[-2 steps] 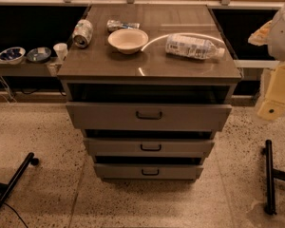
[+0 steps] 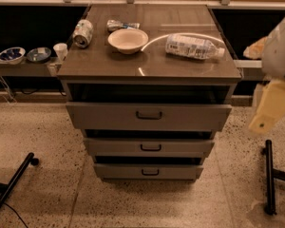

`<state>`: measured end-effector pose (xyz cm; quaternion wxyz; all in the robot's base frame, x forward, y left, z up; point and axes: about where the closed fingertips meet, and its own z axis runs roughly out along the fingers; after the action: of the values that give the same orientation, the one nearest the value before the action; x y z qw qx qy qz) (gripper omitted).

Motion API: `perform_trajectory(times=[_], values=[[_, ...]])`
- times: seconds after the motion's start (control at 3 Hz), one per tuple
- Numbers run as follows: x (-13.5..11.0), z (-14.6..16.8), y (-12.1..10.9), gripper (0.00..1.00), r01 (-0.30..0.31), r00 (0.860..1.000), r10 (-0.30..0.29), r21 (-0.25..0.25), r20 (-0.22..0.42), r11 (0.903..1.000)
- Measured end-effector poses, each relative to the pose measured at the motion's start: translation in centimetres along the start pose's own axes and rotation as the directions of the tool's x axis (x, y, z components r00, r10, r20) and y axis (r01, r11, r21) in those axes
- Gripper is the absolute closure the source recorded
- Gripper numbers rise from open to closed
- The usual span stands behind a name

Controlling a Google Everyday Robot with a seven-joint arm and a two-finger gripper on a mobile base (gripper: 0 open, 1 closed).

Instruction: Open middle drawer

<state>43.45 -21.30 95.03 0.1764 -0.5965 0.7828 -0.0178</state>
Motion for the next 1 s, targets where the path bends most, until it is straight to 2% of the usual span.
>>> perform_trajectory(times=[0.33,0.67,1.0], values=[[1.5,6.8,4.4,0.00,-0.007,0.997,0.007,0.003,0.076,1.0000],[1.5,6.8,4.3,0.00,-0.006,0.997,0.006,0.003,0.076,1.0000],[1.6,10.2,4.7,0.00,-0.001,0.994,0.002,-0.014,0.105,0.9999]])
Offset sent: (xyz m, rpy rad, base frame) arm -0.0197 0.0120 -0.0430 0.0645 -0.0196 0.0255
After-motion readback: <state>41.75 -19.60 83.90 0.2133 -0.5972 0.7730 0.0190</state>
